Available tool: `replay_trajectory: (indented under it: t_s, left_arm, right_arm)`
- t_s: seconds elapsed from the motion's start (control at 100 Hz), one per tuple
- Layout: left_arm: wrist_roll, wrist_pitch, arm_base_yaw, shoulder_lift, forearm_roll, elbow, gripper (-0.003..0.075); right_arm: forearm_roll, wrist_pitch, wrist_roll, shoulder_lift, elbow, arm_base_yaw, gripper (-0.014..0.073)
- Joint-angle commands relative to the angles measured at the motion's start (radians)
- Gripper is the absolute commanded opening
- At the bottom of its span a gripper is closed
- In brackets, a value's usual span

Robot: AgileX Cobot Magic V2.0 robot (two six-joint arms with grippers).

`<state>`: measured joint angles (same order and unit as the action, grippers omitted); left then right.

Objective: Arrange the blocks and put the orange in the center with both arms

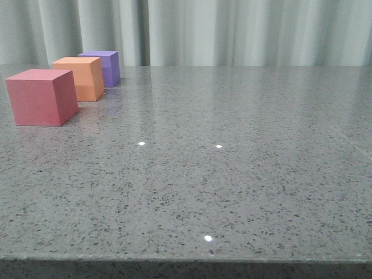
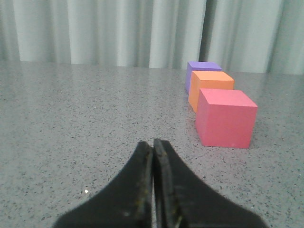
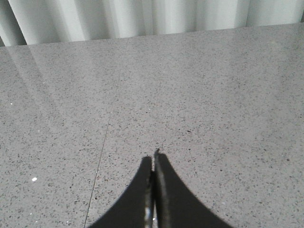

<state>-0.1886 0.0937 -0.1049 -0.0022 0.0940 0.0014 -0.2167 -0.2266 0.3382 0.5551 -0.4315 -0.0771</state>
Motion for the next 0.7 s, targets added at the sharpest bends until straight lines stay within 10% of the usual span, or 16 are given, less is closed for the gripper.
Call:
replay_trajectory:
  t_s: [0.0,0.69]
  left_arm:
    - [0.002,-0.087,0.002,-0.014,-0.01,0.0,-0.002]
    - [0.002,-0.15,0.002,-0.039,-0.01,0.044,-0.002]
  right_arm:
    - [-0.017,0.076,-0.011,0.002,-0.026,0.005,-0.0069]
    - [-0.017,0.075,-0.011,0.002,-0.026,0.005,-0.0069]
